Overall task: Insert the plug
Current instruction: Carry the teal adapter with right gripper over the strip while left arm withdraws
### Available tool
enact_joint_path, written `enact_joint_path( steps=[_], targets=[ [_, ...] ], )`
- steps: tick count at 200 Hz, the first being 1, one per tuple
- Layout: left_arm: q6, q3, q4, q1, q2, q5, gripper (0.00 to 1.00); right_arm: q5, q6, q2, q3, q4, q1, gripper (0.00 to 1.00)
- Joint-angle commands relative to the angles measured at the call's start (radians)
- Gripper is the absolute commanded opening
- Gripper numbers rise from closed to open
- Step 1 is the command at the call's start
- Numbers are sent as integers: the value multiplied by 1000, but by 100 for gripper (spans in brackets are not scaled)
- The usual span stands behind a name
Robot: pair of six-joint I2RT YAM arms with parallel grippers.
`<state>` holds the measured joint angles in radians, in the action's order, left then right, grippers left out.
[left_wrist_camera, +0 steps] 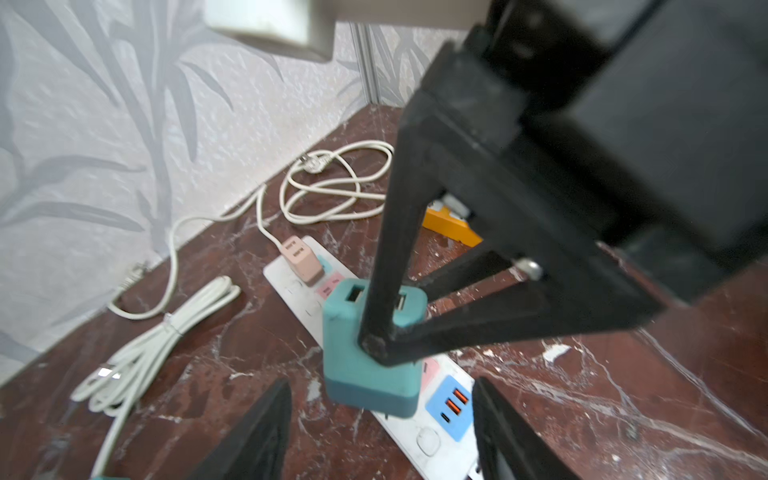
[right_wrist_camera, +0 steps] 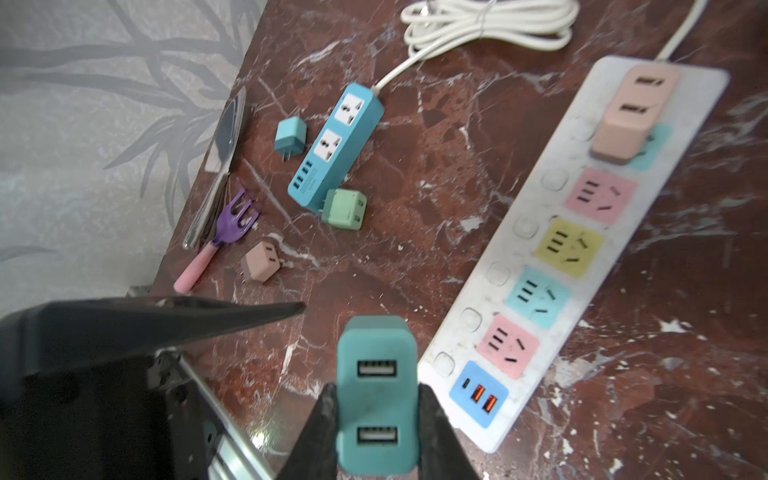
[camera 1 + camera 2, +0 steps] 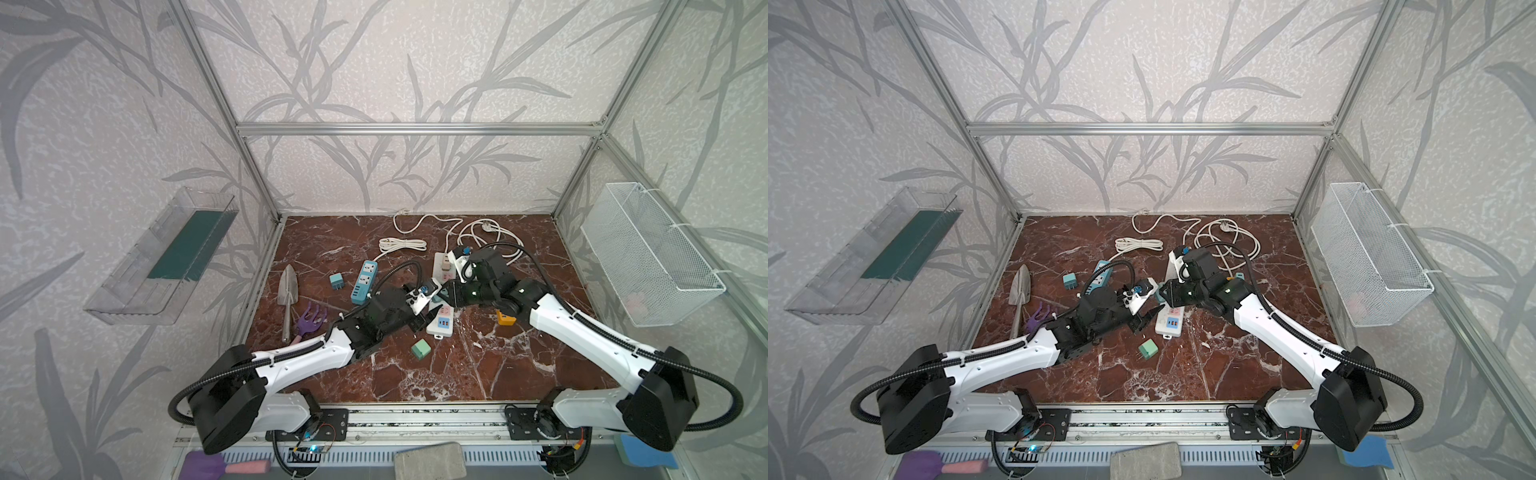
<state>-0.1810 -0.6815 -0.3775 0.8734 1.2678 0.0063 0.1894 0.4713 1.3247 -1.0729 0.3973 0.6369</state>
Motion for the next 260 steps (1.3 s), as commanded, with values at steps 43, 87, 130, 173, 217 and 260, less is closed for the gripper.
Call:
enact_joint_path(
  steps=[43,87,130,173,217,260],
  targets=[
    [127,-130,127,2,-60,-544,76,-390,27,148,-157,95,3,0],
    [261,-235,333,-29,-33,-619,82,-459,26,286,-231,78,-3,0],
    [359,-270,415,-79,-26,-535,82,-473,42,423,-307,67,-22,0],
    [372,-264,413,-105,-54,-497,82,-509,84,516,-355,85,-22,0],
    [370,-253,400,-108,-76,-471,81,-535,134,550,-343,66,-22,0],
    [381,-251,398,-108,-88,-441,81,-580,167,565,-327,27,-25,0]
  ],
)
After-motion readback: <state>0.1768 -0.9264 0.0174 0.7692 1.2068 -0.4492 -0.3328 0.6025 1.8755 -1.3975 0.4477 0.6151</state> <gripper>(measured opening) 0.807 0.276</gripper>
